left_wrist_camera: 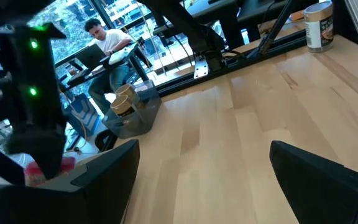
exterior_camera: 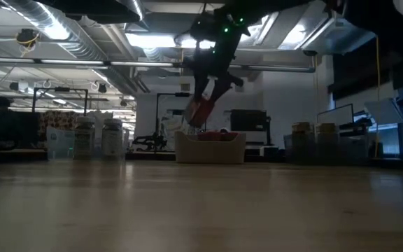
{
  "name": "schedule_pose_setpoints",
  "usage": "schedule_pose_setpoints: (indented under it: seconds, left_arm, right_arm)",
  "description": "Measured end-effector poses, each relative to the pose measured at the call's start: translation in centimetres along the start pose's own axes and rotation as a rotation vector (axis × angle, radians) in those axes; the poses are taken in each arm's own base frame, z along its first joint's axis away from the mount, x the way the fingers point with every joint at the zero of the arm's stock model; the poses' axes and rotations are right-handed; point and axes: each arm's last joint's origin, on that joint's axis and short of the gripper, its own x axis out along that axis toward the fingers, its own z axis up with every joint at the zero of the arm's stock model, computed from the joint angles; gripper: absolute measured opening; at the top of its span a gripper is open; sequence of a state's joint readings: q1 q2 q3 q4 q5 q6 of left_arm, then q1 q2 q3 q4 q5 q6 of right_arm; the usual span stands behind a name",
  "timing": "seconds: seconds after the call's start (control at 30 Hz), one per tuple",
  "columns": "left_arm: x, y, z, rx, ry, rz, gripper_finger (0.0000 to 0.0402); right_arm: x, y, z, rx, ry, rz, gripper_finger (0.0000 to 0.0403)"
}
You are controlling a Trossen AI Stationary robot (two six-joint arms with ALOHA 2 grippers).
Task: Sort spices by type
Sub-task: Put the red seasoning can into the gray bin, then put the gold seasoning bottle into the black bin
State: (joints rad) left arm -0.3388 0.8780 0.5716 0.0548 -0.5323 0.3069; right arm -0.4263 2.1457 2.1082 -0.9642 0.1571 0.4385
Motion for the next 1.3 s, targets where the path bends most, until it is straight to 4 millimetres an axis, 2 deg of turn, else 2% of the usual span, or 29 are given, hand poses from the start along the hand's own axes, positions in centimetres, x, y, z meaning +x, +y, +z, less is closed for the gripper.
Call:
schedule_pose_setpoints:
  seconds: [0.27, 0.6, 0.87, 1.3]
  left_arm:
    - [0.0, 0.0, 0.0, 0.000, 0.000, 0.000, 0.0347]
    - [0.0, 0.0, 0.0, 0.007, 0.000, 0.000, 0.0347]
    - [0.0, 0.0, 0.0, 0.007, -0.001, 0.000, 0.0347]
    - [0.0, 0.0, 0.0, 0.007, 0.000, 0.000, 0.0347]
  right_arm:
    - [3.7, 0.2, -1.0, -0.011, 0.073, -0.031, 0.0223]
    - [6.8, 0.4, -1.9, -0.019, 0.123, -0.042, 0.0223]
    - [7.2, 0.4, -2.0, -0.018, 0.122, -0.036, 0.0225]
    - [7.9, 0.6, -2.0, -0.019, 0.116, -0.022, 0.0282]
